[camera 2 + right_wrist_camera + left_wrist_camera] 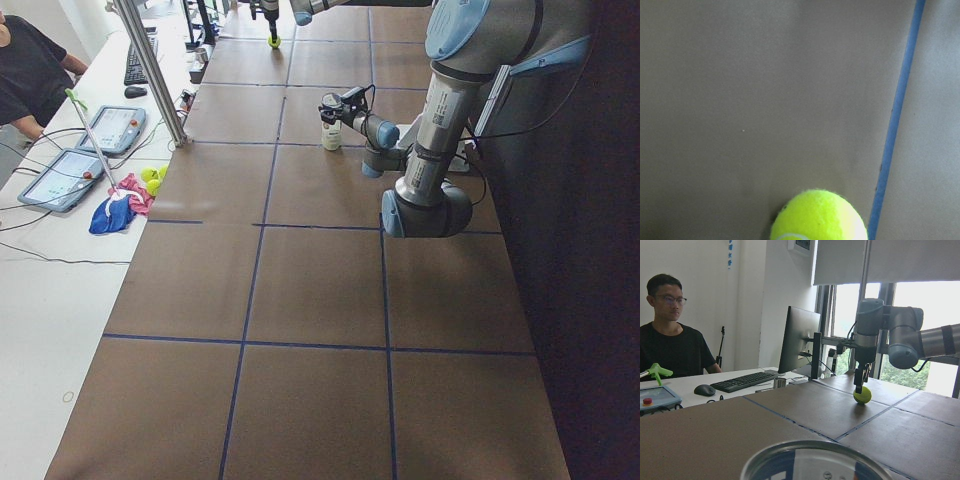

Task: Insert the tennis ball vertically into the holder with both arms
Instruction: 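Grasp the second tennis ball with the right gripper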

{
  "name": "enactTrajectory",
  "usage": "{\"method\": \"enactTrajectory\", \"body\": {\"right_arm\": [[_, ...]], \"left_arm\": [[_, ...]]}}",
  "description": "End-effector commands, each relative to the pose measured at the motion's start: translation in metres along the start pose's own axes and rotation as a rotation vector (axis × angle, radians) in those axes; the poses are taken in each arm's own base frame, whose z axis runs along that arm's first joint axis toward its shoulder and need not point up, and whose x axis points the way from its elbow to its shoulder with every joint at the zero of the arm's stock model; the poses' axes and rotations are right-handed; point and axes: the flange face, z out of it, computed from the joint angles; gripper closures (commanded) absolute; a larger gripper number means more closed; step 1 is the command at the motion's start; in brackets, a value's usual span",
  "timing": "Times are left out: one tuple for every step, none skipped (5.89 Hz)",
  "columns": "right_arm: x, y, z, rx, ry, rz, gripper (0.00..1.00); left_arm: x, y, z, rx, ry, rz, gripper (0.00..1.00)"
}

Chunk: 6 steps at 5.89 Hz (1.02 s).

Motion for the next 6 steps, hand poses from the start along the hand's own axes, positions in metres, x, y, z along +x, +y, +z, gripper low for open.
{"method": "enactTrajectory", "body": {"right_arm": [[-0.010,0.002,0.015,-0.019,0.016,-0.020,0.01],[-0.008,0.006,0.029,0.000,0.023,-0.037,0.01],[-0.006,0.007,0.032,0.010,0.026,-0.043,0.01],[-0.007,0.005,0.031,0.013,0.029,-0.045,0.02],[-0.006,0.003,0.029,0.021,0.052,-0.046,0.21],[-0.008,-0.002,0.023,0.034,0.050,-0.045,0.72]], "left_arm": [[0.000,0.000,0.000,0.000,0.000,0.000,0.01],[0.000,0.000,0.000,0.000,0.000,0.000,0.01],[-0.001,-0.001,0.000,0.001,-0.001,0.001,0.01],[-0.001,-0.001,0.000,0.001,-0.001,0.001,0.01],[-0.001,-0.001,0.000,0.001,-0.001,0.001,0.01],[-0.001,0.000,0.000,0.000,-0.001,0.001,0.01]]}}
